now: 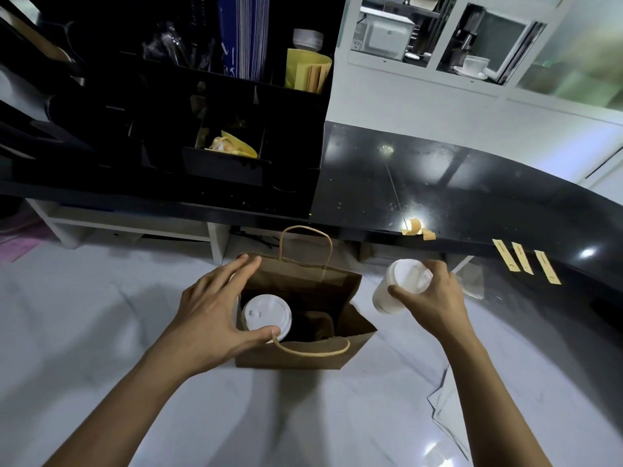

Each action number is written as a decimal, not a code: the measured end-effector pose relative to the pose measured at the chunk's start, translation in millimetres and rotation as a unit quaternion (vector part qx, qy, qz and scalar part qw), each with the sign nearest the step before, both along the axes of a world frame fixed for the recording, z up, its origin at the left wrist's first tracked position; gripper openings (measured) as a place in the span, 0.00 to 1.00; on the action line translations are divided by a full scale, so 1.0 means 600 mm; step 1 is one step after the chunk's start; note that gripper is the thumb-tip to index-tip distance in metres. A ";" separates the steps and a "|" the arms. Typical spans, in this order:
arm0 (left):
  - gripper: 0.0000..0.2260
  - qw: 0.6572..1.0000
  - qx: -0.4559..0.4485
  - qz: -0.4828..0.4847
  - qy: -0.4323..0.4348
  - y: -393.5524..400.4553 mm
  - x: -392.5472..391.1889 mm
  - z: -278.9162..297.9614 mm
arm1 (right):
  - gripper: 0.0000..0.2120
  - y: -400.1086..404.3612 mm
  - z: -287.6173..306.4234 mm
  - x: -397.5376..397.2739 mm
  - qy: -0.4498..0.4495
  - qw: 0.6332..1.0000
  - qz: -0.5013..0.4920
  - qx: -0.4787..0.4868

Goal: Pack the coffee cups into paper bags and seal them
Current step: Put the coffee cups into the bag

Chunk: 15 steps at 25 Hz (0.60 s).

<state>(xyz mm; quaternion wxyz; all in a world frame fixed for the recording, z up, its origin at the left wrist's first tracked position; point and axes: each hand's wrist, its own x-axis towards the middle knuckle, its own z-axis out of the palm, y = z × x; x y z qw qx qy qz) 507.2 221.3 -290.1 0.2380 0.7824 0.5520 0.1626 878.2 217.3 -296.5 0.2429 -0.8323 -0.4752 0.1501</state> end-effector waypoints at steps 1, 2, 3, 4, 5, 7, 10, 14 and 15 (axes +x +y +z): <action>0.49 1.000 -0.003 0.000 0.000 0.000 0.000 0.000 | 0.42 -0.006 0.013 -0.007 0.004 1.000 0.003 0.022; 0.49 1.000 -0.007 -0.001 0.000 0.000 0.000 0.001 | 0.41 -0.012 0.028 -0.014 0.009 0.999 0.007 0.046; 0.50 1.000 -0.009 -0.002 0.000 0.000 0.000 0.001 | 0.40 -0.018 0.045 -0.021 0.015 0.997 0.011 0.072; 0.50 1.000 -0.009 -0.002 0.001 0.000 -0.001 0.002 | 0.38 -0.024 0.062 -0.029 0.024 0.995 0.016 0.096; 0.50 1.000 -0.010 -0.002 0.003 -0.001 -0.001 0.002 | 0.37 -0.030 0.080 -0.037 0.036 0.992 0.021 0.118; 0.50 1.000 -0.017 -0.003 0.003 -0.001 -0.002 0.003 | 0.35 -0.043 0.114 -0.055 0.064 0.986 0.038 0.152; 0.50 1.000 -0.030 -0.004 0.002 0.001 -0.002 0.003 | 0.34 -0.060 0.158 -0.082 0.104 0.974 0.062 0.189; 0.51 0.999 -0.034 -0.003 0.013 0.000 -0.001 0.004 | 0.33 -0.082 0.198 -0.112 0.157 0.959 0.083 0.219; 0.52 0.999 -0.035 -0.004 0.013 -0.001 -0.001 0.004 | 0.32 -0.086 0.203 -0.118 0.172 0.956 0.097 0.219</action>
